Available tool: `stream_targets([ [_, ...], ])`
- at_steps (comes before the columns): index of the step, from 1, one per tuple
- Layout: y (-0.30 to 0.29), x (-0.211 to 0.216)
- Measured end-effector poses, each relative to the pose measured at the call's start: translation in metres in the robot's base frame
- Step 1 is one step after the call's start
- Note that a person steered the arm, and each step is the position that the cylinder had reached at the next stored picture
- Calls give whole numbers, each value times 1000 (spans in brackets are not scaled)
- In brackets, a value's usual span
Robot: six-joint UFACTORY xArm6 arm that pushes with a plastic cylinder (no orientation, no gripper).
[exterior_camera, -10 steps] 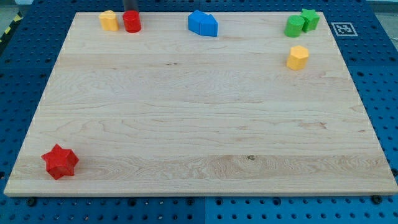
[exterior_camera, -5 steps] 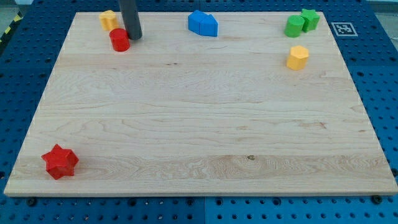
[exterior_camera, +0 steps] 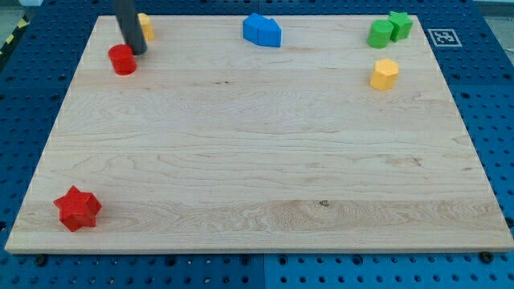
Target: Place the red circle towards the top left side of the red star
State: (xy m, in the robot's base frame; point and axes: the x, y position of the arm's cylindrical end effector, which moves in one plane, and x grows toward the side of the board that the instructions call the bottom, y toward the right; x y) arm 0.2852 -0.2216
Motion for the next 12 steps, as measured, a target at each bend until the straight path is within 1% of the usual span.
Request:
stream_targets([
  [1, -18, 6],
  [4, -19, 36],
  [7, -24, 52],
  [11, -24, 112],
  [12, -24, 135],
])
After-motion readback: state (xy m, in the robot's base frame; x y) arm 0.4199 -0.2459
